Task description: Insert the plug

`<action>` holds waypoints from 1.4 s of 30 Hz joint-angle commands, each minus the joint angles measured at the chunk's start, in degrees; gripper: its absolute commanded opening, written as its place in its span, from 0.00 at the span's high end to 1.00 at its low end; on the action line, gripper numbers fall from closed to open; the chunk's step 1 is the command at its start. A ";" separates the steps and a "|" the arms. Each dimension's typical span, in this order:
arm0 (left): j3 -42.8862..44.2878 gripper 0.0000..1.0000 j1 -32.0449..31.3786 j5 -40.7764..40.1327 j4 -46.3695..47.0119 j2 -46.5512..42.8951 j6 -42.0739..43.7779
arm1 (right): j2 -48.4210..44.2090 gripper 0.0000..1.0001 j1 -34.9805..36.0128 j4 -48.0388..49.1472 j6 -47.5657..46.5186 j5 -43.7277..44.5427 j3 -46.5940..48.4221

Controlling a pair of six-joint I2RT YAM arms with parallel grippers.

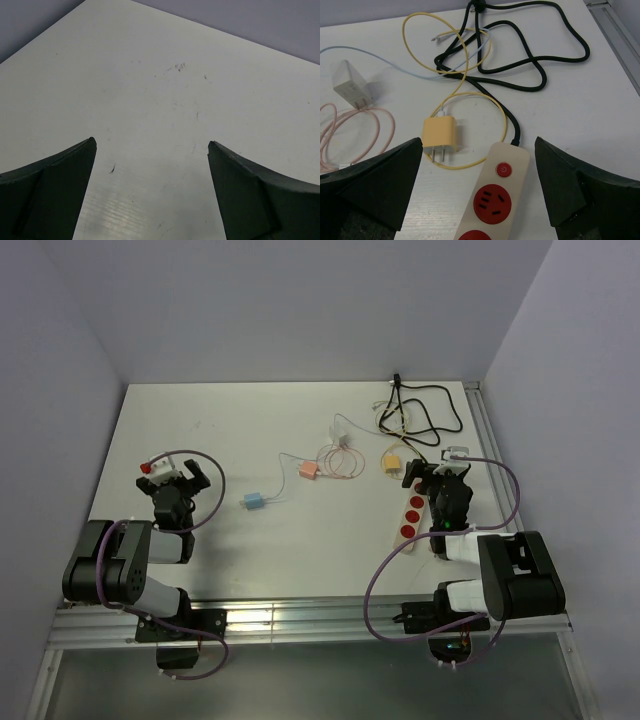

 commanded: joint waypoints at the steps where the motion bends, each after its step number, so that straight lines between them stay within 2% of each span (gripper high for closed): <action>1: 1.22 0.01 0.11 -0.94 2.42 -0.64 1.50 | -0.95 0.00 -0.10 3.69 -1.17 1.09 1.13; 22: 1.22 0.01 0.11 -1.03 2.25 -0.64 1.50 | -0.95 0.00 -0.02 3.86 -0.91 1.43 1.13; 25: 1.22 0.01 0.11 -0.94 2.25 -0.64 1.50 | -3.58 0.00 0.24 -0.43 1.29 8.71 2.62; 27: 1.22 0.01 0.11 -0.94 2.33 -0.64 1.50 | -7.43 0.00 1.30 -6.64 1.99 14.07 4.29; 31: 1.22 0.01 0.11 -0.94 2.25 -0.64 1.50 | -12.90 0.00 1.39 -17.56 2.96 17.43 7.89; 34: 1.22 0.00 0.11 -0.95 2.33 -0.64 1.50 | -17.20 0.00 1.39 -29.77 7.07 18.75 12.63; 36: 1.22 0.00 0.11 -0.94 2.33 -0.55 1.50 | -19.05 0.00 1.39 -37.95 6.74 14.04 17.02; 37: 1.22 0.00 0.11 -0.94 2.25 -0.64 1.50 | -19.49 0.00 1.39 -39.02 6.56 7.74 18.08; 40: 1.22 0.01 0.11 -0.95 2.24 -0.64 1.50 | -20.55 0.00 1.30 -36.67 9.63 -0.03 17.57; 42: 1.22 0.01 0.11 -0.95 2.25 -0.64 1.50 | -19.07 0.00 1.39 -37.09 14.53 -0.76 18.61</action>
